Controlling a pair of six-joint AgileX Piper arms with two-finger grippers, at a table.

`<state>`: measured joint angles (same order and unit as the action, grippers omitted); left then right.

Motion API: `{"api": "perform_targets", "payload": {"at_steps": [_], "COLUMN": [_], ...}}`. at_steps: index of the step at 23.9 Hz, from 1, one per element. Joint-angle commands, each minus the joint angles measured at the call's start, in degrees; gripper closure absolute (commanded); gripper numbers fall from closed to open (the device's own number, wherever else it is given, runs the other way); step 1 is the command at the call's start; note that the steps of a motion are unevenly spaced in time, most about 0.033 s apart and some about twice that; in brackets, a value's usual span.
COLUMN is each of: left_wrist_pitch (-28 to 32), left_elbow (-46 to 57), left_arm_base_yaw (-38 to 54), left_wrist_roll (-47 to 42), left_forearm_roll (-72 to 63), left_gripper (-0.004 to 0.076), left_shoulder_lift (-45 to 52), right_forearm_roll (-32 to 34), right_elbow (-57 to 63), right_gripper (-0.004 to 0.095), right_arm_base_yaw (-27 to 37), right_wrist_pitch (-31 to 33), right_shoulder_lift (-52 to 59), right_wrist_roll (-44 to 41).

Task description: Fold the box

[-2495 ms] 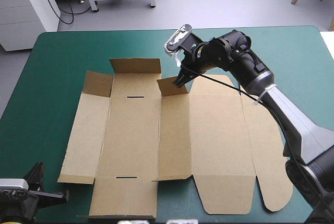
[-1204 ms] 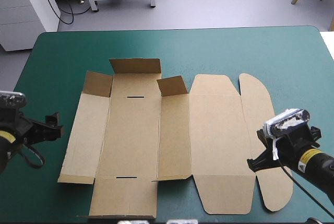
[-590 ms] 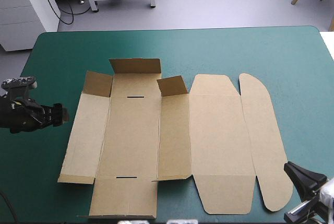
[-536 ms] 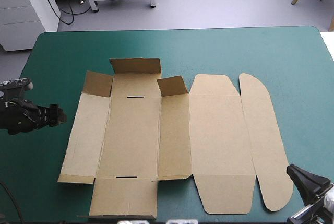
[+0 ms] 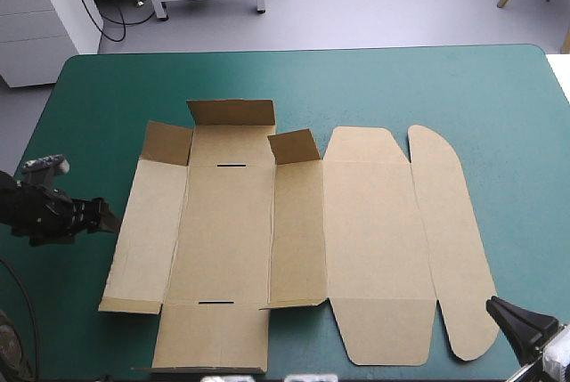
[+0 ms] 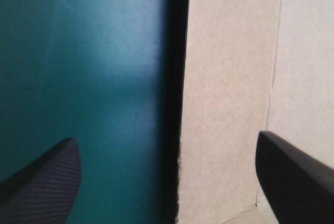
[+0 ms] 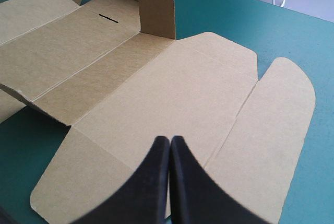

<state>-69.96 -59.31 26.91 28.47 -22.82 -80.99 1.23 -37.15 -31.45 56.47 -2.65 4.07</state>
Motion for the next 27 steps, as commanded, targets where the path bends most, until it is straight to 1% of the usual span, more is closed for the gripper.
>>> {"api": "perform_targets", "payload": {"at_steps": [1,4,8,10,11,13,18,27], "left_wrist_pitch": [-0.5,-2.2,-2.5,-2.4,-0.6,0.5,-0.8,-0.6], "left_elbow": [2.7,5.2,5.7,5.7,5.7,5.7,5.7,5.7], "left_arm_base_yaw": [-0.4,-0.5,-3.1,-5.1,-6.1,-6.2,-6.2,-6.2], "left_wrist_roll": [3.7,7.3,7.2,6.9,4.8,0.7,0.4,0.3], "left_forearm_roll": [-6.6,-13.2,-12.2,-9.3,-6.0,-3.0,-5.6,-7.8], "left_gripper": [0.0092,0.0092,0.0092,0.0092,0.0092,0.0092,0.0105,0.0153], "left_shoulder_lift": [1.2,1.2,1.2,1.2,1.2,1.2,1.2,1.2], "right_forearm_roll": [0.1,0.2,0.2,0.3,0.4,0.4,0.5,0.7], "right_elbow": [-1.1,-1.1,-1.1,-1.1,-1.1,-1.1,-1.1,-1.1], "right_gripper": [0.0927,0.0927,0.0927,0.0927,0.0927,0.0927,0.0928,0.0927], "right_arm_base_yaw": [0.2,0.2,0.2,0.2,0.2,0.2,0.2,0.2], "right_wrist_pitch": [-4.5,-4.5,-4.6,-4.6,-4.6,-4.6,-4.6,-4.6], "right_shoulder_lift": [-1.1,-1.1,-1.1,-1.1,-1.1,-1.1,-1.1,-1.1], "right_wrist_roll": [2.0,2.6,4.7,4.9,4.9,4.9,5.3,5.3]}}
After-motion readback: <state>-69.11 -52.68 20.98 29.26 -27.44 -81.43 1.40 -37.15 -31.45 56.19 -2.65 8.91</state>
